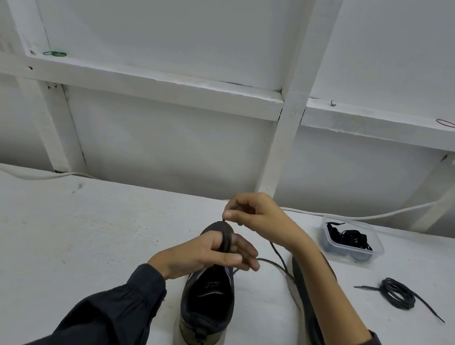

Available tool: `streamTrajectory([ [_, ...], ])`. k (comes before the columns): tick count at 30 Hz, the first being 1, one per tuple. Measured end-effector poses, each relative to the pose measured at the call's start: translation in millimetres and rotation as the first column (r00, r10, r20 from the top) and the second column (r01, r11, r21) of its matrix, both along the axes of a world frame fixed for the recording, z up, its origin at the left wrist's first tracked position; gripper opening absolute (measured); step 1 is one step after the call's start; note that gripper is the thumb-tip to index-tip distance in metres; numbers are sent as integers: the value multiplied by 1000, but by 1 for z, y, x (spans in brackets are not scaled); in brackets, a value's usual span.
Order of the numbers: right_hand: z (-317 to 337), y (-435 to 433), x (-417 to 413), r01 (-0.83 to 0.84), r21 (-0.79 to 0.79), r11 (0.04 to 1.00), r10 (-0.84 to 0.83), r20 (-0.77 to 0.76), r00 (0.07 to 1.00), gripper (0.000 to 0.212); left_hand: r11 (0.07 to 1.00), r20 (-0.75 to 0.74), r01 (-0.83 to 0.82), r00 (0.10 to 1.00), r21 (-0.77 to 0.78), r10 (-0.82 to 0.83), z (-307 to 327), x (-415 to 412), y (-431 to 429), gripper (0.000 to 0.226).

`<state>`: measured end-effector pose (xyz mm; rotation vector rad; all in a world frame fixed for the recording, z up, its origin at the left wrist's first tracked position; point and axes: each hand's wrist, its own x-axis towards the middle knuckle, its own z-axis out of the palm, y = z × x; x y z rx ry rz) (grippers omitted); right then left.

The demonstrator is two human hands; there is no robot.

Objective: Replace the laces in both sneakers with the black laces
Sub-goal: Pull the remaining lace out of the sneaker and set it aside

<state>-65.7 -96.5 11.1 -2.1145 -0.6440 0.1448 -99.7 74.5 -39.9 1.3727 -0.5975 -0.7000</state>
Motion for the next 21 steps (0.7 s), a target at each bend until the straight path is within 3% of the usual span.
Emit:
streamTrajectory([
  [8,-55,8,-29,86,134,987,-59,-196,979,27,987,50,-101,993,-128,108,17,5,2,33],
  [10,-60,8,-40,22,87,996,-2,-222,975,9,980,59,-138,987,-143,148,18,8,6,37],
  [14,-44,-4,-49,-120,-22,993,111,-251,962,18,988,93,-139,985,-67,145,13,12,10,41],
  [19,1,-18,-41,-131,-8,991,128,-183,975,8,987,66,-154,986,38,151,4,6,6,66],
  [21,13,-18,-32,-119,-30,992,115,-116,987,12,992,71,-119,991,46,116,1,4,4,59],
])
